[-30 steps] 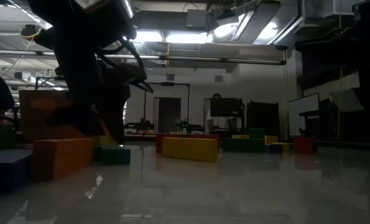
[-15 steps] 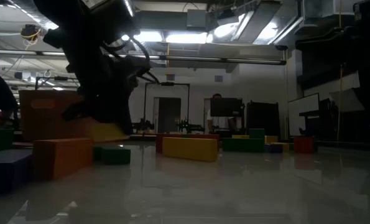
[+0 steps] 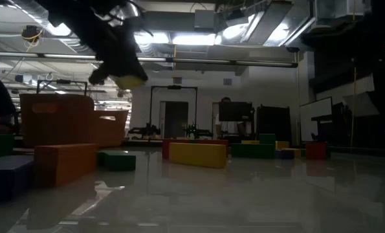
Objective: Sort blocks by size
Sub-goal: Put the big yellow block into the orange bin
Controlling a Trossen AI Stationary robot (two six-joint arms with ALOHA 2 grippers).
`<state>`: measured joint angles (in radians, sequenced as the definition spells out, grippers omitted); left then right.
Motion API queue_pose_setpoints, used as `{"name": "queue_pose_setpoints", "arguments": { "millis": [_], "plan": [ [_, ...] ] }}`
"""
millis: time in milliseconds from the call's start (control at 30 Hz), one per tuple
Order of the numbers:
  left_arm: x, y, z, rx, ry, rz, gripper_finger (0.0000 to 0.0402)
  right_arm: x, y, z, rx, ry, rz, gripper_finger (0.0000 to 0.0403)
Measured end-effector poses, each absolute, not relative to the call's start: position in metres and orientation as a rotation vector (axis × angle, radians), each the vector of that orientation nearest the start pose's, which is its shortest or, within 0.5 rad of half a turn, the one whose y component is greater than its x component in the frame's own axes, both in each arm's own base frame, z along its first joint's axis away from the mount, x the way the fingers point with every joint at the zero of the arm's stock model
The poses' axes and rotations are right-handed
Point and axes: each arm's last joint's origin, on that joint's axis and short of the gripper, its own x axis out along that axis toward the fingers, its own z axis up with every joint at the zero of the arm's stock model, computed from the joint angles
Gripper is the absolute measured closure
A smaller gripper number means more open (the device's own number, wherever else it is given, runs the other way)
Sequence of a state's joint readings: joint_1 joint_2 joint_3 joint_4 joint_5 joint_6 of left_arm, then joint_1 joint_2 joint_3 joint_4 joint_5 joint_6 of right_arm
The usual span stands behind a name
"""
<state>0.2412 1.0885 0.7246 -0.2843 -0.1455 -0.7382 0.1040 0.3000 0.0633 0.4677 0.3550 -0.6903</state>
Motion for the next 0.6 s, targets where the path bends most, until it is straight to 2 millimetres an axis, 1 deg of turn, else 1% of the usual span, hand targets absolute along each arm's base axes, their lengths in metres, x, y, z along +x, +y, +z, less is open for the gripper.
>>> {"name": "queue_pose_setpoints", "arguments": {
  "millis": [133,300,433,533,600],
  "plan": [
    [0.188,0.073,0.262,-0.616,0.435,0.771,0.0357,0.132,0.004,0.219,-0.696,-0.063,-0.297,0.0194],
    [0.160,0.086,0.269,-0.493,0.431,1.014,0.0356,0.173,0.008,0.240,-0.798,0.039,-0.254,0.0194],
    [0.149,0.094,0.267,-0.399,0.486,1.143,0.0335,0.214,0.013,0.248,-0.859,0.146,-0.204,0.0194],
    [0.145,0.100,0.266,-0.349,0.528,1.180,0.0322,0.245,0.013,0.248,-0.893,0.247,-0.129,0.0194],
    [0.143,0.103,0.265,-0.334,0.549,1.190,0.0315,0.266,0.012,0.245,-0.890,0.307,-0.052,0.0194]
  ]
}}
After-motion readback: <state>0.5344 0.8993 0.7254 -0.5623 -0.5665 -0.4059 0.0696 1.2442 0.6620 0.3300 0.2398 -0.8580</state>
